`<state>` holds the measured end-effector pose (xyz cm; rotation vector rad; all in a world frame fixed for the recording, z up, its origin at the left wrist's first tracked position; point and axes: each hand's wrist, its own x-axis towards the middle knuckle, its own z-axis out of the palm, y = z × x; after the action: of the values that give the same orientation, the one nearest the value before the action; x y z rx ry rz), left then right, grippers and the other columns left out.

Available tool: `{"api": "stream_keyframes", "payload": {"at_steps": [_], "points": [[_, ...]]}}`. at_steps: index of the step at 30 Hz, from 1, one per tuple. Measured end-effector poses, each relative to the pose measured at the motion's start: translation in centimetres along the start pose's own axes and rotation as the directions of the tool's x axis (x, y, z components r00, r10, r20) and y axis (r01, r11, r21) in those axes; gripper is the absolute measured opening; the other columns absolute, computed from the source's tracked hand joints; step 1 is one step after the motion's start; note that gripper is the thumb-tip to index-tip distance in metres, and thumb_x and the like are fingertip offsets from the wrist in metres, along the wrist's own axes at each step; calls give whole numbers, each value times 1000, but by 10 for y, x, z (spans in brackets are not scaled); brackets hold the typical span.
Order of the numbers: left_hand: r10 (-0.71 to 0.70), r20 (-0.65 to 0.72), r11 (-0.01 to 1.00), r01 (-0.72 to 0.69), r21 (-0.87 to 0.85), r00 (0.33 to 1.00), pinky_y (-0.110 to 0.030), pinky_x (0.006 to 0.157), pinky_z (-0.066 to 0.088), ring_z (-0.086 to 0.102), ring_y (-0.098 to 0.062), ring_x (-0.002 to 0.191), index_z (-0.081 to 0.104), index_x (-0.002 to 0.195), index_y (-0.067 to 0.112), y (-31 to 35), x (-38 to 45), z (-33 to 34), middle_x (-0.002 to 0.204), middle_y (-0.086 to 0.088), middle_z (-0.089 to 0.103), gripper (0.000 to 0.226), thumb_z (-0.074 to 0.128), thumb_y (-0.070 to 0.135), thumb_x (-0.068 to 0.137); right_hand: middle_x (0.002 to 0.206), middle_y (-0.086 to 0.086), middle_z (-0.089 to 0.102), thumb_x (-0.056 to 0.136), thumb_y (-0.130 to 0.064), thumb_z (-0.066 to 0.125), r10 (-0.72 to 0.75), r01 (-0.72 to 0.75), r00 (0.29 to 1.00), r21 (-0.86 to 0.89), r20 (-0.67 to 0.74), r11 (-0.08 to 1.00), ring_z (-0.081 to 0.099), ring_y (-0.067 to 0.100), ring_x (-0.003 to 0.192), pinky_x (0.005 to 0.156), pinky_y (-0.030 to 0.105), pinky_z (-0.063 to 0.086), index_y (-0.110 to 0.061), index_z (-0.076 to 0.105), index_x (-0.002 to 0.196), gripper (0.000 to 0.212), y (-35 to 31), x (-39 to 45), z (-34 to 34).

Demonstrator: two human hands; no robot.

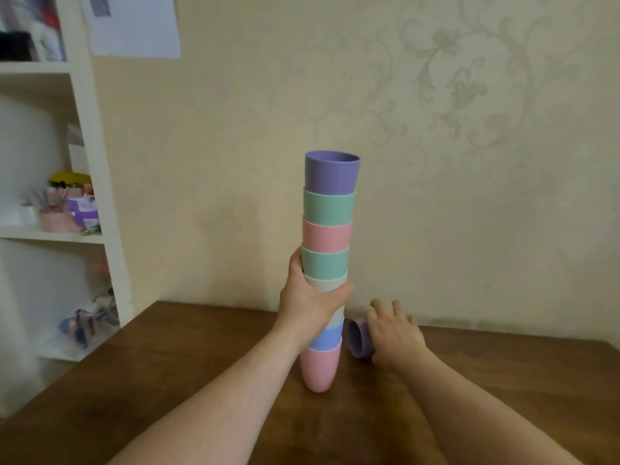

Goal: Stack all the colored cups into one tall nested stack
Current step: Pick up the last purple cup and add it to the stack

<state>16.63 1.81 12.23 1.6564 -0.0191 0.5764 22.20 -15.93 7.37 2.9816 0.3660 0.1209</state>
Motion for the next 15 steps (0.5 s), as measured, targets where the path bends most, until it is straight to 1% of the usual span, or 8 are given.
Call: {"api": "stream_keyframes", "payload": {"at_steps": [3,6,7,9,11,12,13,15], "points": [[-14,40,1000,14,-7,999,-48,97,67,79,-12,103,50,140,46,9,-11,-1,117,16,79,94,99,35,60,151,5,52,88,-41,76,-10,-8,991,136,133,991,53,34,140,110,56,47,-26,37,145,71,13,-20,-4],[-23,61,999,26,-35,998,-50,97,67,80,-15,103,53,137,44,14,-27,-1,117,12,80,91,98,34,59,154,2,45,78,-37,82,-21,-2,987,143,156,990,54,33,140,110,54,50,-31,22,163,104,17,-41,1],[-25,56,999,27,-42,998,-50,97,67,81,-16,103,53,136,43,15,-32,-1,116,10,81,91,98,35,57,155,2,45,76,-37,82,-22,-9,987,190,158,982,54,32,140,111,51,51,-32,22,165,108,16,-48,4],[-23,49,998,26,-48,999,-50,96,67,81,-16,103,53,135,43,18,-43,0,116,10,80,90,97,37,56,146,-1,53,71,-39,82,-1,-43,993,355,122,934,59,26,133,110,43,52,-31,37,158,98,15,-63,6],[-25,51,998,27,-51,998,-47,93,68,80,-15,102,54,135,44,22,-53,4,116,12,80,88,97,35,59,126,-10,67,67,-38,86,103,-102,994,614,34,783,67,14,113,102,38,57,-32,60,129,67,23,-77,10],[-24,57,998,27,-55,998,-43,91,68,80,-12,101,54,135,44,25,-59,6,115,14,80,86,98,31,62,119,-14,70,68,-33,88,174,-123,985,729,6,674,68,10,105,96,37,60,-32,62,117,56,28,-85,13],[-22,66,998,26,-59,998,-38,89,67,80,-8,99,54,136,45,27,-65,8,114,16,80,84,98,27,66,120,-15,69,70,-29,92,235,-141,972,820,8,555,68,11,104,91,36,60,-31,61,118,57,33,-93,17],[-16,93,997,23,-70,996,-32,85,65,79,-4,97,54,136,46,32,-78,15,112,19,80,83,98,22,71,129,-9,58,72,-27,98,334,-204,939,913,80,353,61,20,114,90,36,56,-31,48,140,85,42,-112,24]]}}
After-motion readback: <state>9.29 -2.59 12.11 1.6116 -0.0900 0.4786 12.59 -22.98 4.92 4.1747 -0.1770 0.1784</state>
